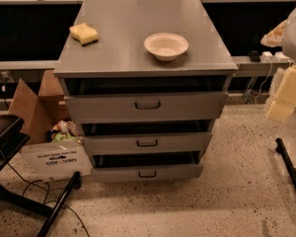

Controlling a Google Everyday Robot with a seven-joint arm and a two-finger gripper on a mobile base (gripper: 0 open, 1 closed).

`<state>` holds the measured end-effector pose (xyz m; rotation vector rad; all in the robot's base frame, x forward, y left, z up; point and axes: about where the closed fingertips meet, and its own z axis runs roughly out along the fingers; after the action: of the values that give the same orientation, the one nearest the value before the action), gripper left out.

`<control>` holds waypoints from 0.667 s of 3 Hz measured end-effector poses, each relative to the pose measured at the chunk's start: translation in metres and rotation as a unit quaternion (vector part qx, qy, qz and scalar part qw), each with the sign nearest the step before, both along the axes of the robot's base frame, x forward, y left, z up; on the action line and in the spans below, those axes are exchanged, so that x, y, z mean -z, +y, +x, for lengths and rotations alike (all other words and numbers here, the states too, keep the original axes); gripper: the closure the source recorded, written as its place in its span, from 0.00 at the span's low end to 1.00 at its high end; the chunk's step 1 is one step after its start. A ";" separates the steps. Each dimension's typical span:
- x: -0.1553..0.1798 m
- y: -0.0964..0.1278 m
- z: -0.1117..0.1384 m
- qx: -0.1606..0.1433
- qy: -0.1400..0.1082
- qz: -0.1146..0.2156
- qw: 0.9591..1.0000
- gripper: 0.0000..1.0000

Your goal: Open top drawer

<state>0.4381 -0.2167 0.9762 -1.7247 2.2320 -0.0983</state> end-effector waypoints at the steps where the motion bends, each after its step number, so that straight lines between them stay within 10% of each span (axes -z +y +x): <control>1: 0.000 0.000 0.000 0.000 0.000 0.000 1.000 0.00; 2: 0.024 0.023 0.018 -0.031 -0.005 0.005 1.000 0.00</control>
Offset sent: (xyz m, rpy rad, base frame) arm 0.0672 0.0849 -0.0965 0.0335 -0.0203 0.2319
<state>0.4561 -0.1937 0.9517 -1.7824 2.1672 -0.0820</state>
